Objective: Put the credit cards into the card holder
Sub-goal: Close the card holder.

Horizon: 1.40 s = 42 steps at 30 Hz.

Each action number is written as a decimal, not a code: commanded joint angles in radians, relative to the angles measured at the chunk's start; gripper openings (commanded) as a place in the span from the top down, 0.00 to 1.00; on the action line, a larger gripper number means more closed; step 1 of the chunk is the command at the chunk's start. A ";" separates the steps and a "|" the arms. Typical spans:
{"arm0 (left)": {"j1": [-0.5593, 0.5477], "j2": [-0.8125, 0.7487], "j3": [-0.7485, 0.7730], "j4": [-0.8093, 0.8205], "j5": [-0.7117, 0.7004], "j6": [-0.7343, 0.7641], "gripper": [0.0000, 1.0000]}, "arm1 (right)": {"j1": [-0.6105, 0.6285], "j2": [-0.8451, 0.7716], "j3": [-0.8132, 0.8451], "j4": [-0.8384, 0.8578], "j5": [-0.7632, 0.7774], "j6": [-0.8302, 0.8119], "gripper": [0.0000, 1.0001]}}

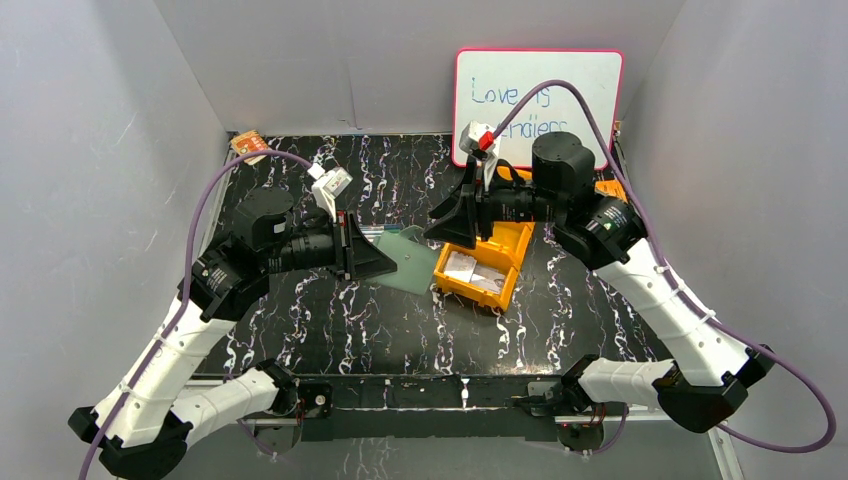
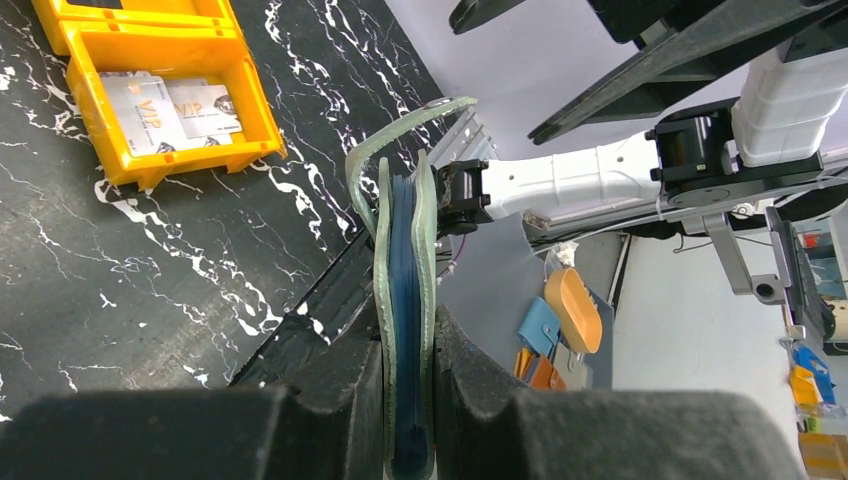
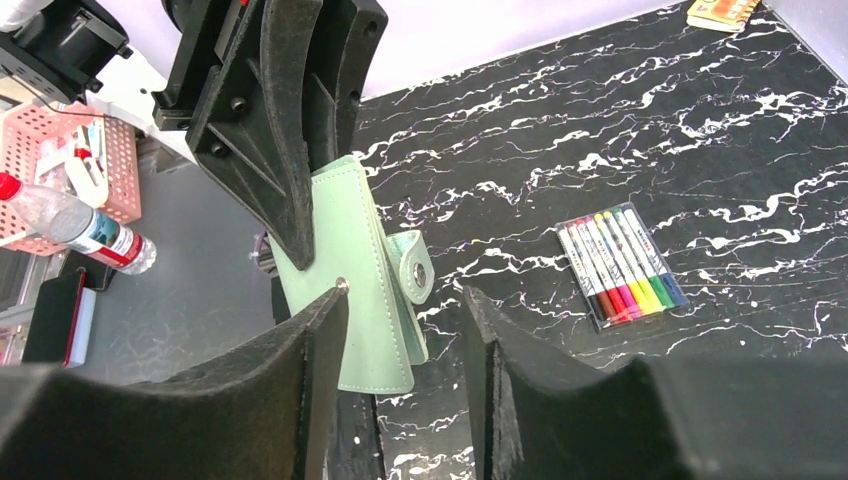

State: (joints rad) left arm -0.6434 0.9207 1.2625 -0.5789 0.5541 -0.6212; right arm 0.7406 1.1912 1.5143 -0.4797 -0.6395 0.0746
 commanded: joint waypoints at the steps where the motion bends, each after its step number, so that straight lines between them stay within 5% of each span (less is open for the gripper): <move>1: -0.001 -0.019 0.020 0.027 0.055 -0.022 1.00 | -0.003 -0.013 -0.016 0.065 -0.024 0.033 0.49; 16: -0.001 -0.017 0.015 0.044 0.071 -0.038 1.00 | -0.004 0.029 -0.004 0.067 -0.004 0.068 0.51; 27: -0.001 -0.016 0.006 0.048 0.067 -0.038 1.00 | -0.004 0.034 0.001 0.076 0.016 0.070 0.69; 37: -0.001 -0.013 0.001 0.048 0.067 -0.035 1.00 | -0.003 0.026 -0.011 0.102 -0.024 0.081 0.62; 42: -0.001 -0.008 0.004 0.048 0.068 -0.032 1.00 | -0.003 0.027 -0.011 0.098 -0.038 0.074 0.71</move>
State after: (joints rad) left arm -0.6434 0.9203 1.2621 -0.5610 0.5777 -0.6510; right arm 0.7406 1.2411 1.4960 -0.4374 -0.6441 0.1505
